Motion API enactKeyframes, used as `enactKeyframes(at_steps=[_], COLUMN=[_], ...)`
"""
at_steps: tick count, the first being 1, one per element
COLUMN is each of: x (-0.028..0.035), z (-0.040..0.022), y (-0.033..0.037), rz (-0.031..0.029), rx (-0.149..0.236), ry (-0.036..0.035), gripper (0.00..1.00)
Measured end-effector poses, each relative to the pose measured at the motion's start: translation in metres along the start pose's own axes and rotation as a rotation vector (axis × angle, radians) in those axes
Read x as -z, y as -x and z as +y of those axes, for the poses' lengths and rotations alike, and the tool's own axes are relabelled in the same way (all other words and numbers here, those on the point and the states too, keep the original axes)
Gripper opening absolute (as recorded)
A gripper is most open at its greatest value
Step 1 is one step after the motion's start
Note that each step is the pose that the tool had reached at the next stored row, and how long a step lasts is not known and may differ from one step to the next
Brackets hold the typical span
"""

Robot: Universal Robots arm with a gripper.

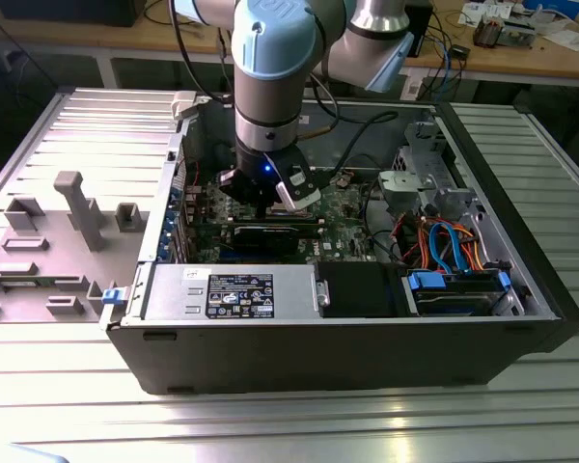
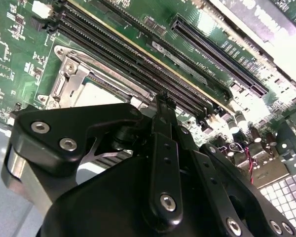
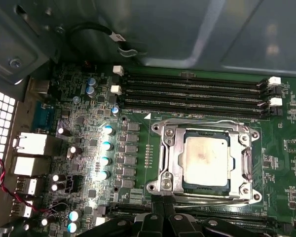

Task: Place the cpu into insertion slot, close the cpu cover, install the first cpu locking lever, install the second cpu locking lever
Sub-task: 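Install the second cpu locking lever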

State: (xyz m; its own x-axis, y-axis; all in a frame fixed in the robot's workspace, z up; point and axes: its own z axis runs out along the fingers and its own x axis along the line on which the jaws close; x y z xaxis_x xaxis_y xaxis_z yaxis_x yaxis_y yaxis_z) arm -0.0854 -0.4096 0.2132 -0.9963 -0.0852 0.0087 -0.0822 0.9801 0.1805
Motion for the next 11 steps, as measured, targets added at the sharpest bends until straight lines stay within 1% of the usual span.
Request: enactKeyframes(at_steps=[4, 6, 11], x=[0.0001, 0.0, -0.0002], z=[-0.0001, -0.0001, -0.0001], y=[-0.0001, -0.0001, -0.0003], rz=[0.0002, 0.0013, 0.0013], rx=[0.0, 0.007, 0.007], ry=[-0.0001, -0.0002, -0.0001], gripper=[0.11, 0.11, 0.11])
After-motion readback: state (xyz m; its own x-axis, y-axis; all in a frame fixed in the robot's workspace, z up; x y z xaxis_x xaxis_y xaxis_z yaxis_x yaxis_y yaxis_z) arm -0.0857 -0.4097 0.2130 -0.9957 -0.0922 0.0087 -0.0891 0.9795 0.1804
